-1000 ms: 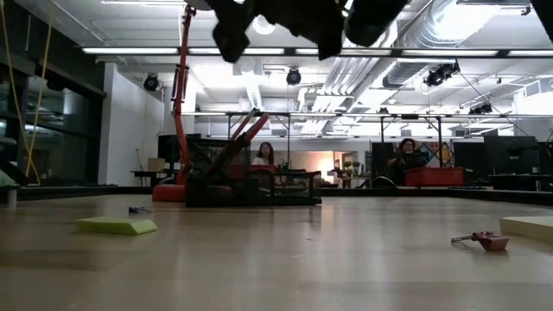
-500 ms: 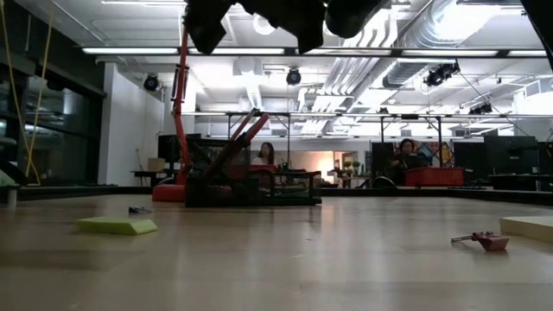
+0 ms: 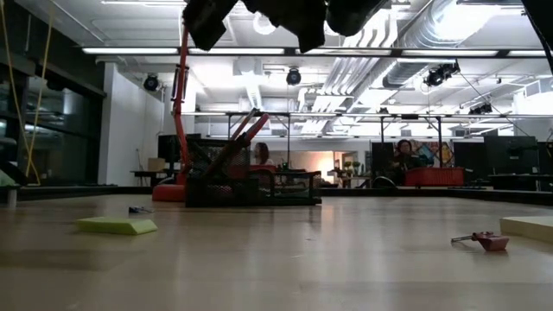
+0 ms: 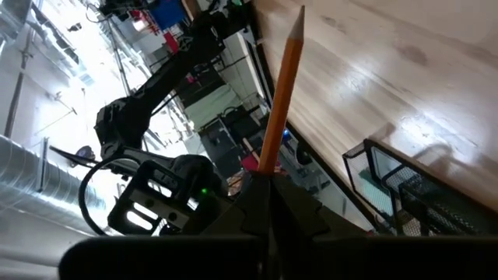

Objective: Pick and place office supplies into organizer
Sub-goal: Put the orange pencil into the desk organizer

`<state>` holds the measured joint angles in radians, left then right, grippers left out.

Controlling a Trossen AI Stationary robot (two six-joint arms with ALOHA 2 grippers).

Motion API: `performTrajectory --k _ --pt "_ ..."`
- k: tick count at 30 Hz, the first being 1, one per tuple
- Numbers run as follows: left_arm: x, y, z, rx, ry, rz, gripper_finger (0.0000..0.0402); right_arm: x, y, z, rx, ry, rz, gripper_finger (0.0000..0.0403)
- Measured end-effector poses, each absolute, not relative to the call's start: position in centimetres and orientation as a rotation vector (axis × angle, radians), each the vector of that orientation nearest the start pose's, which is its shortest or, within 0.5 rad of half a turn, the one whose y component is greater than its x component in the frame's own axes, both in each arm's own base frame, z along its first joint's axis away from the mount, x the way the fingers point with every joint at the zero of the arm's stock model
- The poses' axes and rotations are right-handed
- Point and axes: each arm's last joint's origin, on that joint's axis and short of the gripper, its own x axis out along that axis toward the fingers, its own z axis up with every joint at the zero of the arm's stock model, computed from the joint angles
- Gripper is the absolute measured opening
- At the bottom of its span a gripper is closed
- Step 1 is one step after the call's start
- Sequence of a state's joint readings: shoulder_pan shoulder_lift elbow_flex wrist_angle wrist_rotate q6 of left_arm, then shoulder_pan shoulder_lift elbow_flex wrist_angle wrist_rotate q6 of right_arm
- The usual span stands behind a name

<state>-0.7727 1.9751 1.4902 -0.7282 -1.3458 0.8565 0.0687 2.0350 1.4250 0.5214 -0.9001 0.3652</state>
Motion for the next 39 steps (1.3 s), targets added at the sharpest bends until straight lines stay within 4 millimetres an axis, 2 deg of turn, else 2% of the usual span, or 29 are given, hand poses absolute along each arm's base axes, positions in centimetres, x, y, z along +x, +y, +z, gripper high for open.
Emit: performTrajectory --k 7,13,18,24,29,34,37,39 --pt "30.3 -25.6 21.6 1.858 0.836 0.234 0.0000 45.6 5.4 24.1 0.368 0.255 0.936 0.0003" --pt "30.1 -26.1 21.3 1.676 0.804 0.152 0.0013 45.7 5.3 24.1 0.360 0.249 0.914 0.0001" --pt "28.9 -26.5 20.9 1.538 0.820 0.096 0.0060 45.6 5.6 23.8 0.357 0.274 0.934 0.0001" --pt "25.7 -27.5 20.3 1.310 0.832 0.134 0.0126 45.5 5.2 22.7 0.357 0.366 0.880 0.0000" --pt "22.2 -28.6 18.2 1.188 0.639 0.279 0.0152 45.3 5.6 21.6 0.303 0.442 0.796 0.0000" --pt "18.8 -27.5 14.9 0.998 0.428 0.397 0.0150 45.1 7.1 21.5 0.277 0.445 0.798 0.0000" --pt "18.1 -26.5 13.1 0.896 0.404 0.411 0.0144 44.9 8.0 21.4 0.283 0.462 0.818 0.0000" --pt "18.2 -26.7 12.5 0.826 0.386 0.412 0.0140 44.8 8.3 21.3 0.282 0.474 0.820 0.0000"
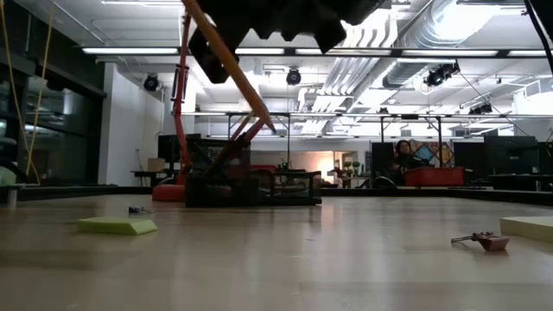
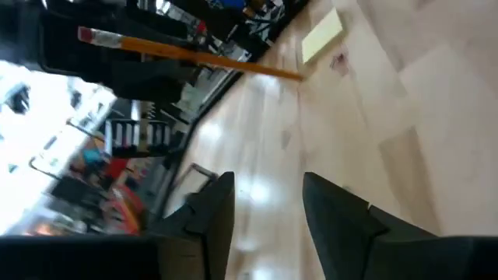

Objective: Pick and place office supplies into organizer
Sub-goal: Put the orange pencil into the desk organizer

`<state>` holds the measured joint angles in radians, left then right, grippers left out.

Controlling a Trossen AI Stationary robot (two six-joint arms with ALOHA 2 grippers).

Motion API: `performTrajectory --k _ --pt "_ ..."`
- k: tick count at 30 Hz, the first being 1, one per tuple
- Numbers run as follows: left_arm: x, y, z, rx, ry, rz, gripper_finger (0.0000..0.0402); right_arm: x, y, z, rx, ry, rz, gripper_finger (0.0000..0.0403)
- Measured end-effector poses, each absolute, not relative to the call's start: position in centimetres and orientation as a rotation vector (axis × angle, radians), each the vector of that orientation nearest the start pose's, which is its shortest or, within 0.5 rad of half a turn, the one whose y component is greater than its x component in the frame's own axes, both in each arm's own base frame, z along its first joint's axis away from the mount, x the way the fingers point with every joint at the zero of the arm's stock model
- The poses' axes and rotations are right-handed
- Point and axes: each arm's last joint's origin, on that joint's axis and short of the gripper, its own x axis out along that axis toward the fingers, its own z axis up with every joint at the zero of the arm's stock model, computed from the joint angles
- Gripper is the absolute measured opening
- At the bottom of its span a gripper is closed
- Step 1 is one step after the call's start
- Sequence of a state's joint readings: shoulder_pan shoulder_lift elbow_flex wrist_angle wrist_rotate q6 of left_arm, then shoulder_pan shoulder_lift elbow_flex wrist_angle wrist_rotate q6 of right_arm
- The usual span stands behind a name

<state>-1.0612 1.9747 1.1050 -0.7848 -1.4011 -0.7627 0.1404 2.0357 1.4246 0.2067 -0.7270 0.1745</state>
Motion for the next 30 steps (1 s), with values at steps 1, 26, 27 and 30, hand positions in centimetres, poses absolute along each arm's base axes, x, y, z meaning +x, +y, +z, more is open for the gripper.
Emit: performTrajectory --k 1,26,27,30 --pt "18.4 -26.9 12.4 0.802 0.391 0.404 0.0139 44.8 8.3 21.2 0.282 0.482 0.811 0.0000" --pt "16.8 -24.1 12.8 0.670 -0.160 -0.423 0.0051 44.0 10.4 20.9 0.183 0.508 0.863 0.0000" --pt "16.2 -23.0 12.7 0.648 -0.184 -0.406 0.0049 44.0 9.9 21.0 0.155 0.498 0.854 0.0000" --pt "15.0 -21.0 12.4 0.654 -0.192 -0.386 0.0045 44.3 7.8 22.5 0.065 0.411 0.767 0.0000"
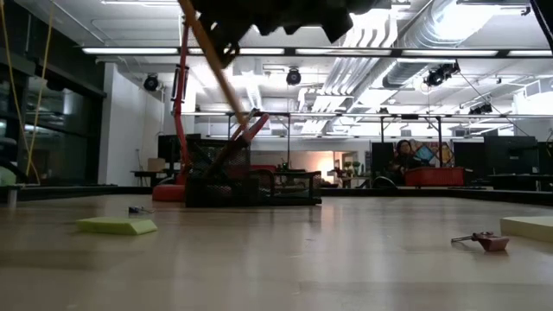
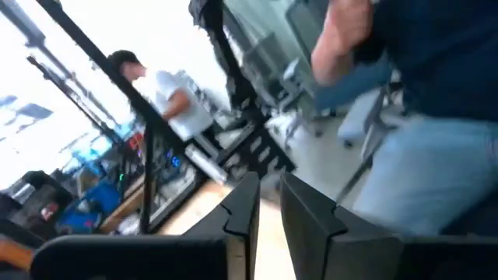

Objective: Pick and place office supplies into organizer
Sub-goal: Put the orange pencil into the desk organizer

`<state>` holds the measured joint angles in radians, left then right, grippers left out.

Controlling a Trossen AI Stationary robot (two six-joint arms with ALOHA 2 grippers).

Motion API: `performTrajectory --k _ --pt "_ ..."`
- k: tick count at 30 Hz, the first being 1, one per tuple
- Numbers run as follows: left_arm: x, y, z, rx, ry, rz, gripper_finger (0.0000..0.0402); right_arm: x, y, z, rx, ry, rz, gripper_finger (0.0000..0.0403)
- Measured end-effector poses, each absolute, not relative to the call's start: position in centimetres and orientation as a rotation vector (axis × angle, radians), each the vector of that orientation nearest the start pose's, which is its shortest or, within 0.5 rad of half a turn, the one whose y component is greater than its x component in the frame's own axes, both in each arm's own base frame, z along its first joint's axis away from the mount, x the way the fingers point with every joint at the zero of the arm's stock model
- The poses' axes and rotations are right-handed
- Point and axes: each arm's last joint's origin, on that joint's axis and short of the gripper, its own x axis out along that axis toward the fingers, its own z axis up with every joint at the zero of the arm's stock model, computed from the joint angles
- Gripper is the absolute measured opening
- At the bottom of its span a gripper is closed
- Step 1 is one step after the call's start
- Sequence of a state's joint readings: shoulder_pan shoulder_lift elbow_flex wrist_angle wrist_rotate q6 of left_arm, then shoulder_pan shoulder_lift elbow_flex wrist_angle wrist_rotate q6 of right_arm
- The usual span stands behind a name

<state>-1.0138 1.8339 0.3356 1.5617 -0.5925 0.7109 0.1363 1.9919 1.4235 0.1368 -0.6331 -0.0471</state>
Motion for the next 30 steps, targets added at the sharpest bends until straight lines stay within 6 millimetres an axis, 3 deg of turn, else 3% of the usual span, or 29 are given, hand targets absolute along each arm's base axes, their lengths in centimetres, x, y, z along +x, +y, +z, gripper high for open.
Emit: performTrajectory --k 3,9,21,30 --pt "14.6 -19.9 12.9 0.647 -0.159 -0.281 0.0044 44.4 5.9 23.6 -0.039 0.343 0.699 0.0000" --pt "14.4 -19.5 13.5 0.681 -0.171 -0.247 0.0044 44.0 2.5 25.8 -0.225 0.299 0.439 0.0000" --pt "14.7 -19.5 13.8 0.711 -0.133 -0.128 0.0044 44.5 -3.8 26.6 -0.386 0.179 0.286 0.0000" --pt "15.0 -20.0 14.2 0.712 -0.145 -0.133 0.0044 44.1 -8.3 26.6 -0.380 0.158 0.207 0.0000"
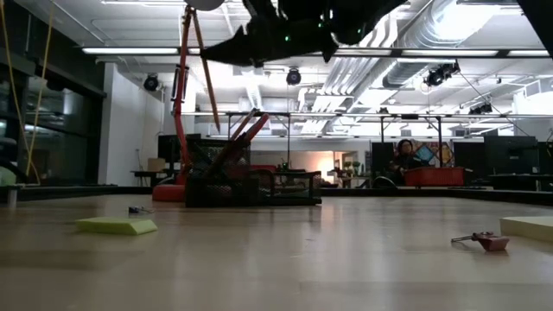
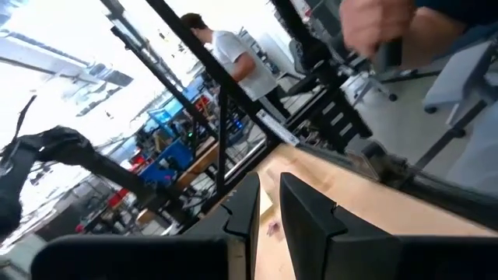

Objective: Pick and place office supplies into organizer
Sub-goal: Put the orange pencil into the desk organizer

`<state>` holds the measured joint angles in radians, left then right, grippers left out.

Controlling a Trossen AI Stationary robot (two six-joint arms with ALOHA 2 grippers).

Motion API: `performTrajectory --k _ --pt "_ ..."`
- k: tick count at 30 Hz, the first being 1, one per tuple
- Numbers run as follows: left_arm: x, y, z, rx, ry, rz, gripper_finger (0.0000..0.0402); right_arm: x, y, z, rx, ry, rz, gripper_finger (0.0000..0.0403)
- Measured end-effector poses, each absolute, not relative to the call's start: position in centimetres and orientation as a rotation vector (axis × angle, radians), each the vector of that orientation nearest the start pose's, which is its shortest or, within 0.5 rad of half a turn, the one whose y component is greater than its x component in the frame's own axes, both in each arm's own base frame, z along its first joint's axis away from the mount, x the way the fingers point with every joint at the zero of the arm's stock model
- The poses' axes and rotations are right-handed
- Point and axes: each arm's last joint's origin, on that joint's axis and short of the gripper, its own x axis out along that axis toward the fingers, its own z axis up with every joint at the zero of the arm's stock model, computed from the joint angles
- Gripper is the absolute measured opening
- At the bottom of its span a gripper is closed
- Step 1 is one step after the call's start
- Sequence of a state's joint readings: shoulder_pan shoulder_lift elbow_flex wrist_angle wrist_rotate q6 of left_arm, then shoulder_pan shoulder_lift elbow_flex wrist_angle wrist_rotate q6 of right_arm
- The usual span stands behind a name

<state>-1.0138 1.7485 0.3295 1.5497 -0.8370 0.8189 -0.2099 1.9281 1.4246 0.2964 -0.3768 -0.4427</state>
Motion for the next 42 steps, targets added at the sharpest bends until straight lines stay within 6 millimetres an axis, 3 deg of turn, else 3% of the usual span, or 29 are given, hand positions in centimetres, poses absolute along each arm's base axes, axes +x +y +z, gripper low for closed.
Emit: performTrajectory --k 8,15,26,33,42 --pt "15.0 -20.1 14.0 0.710 -0.146 -0.156 0.0044 44.2 -11.7 24.9 -0.199 0.132 0.239 0.0000" --pt "15.0 -20.1 14.0 0.702 -0.141 -0.156 0.0044 44.6 -11.0 24.9 -0.162 0.109 0.271 0.0000" --pt "15.0 -20.1 13.8 0.702 -0.128 -0.162 0.0044 46.0 -11.8 20.9 -0.076 0.123 0.262 0.0000" --pt "15.0 -20.1 13.7 0.708 -0.123 -0.165 0.0044 45.8 -13.3 19.8 0.027 0.142 0.237 0.0002" --pt "15.0 -20.2 13.6 0.712 -0.121 -0.182 0.0044 46.1 -12.7 19.5 0.028 0.149 0.252 0.0059"
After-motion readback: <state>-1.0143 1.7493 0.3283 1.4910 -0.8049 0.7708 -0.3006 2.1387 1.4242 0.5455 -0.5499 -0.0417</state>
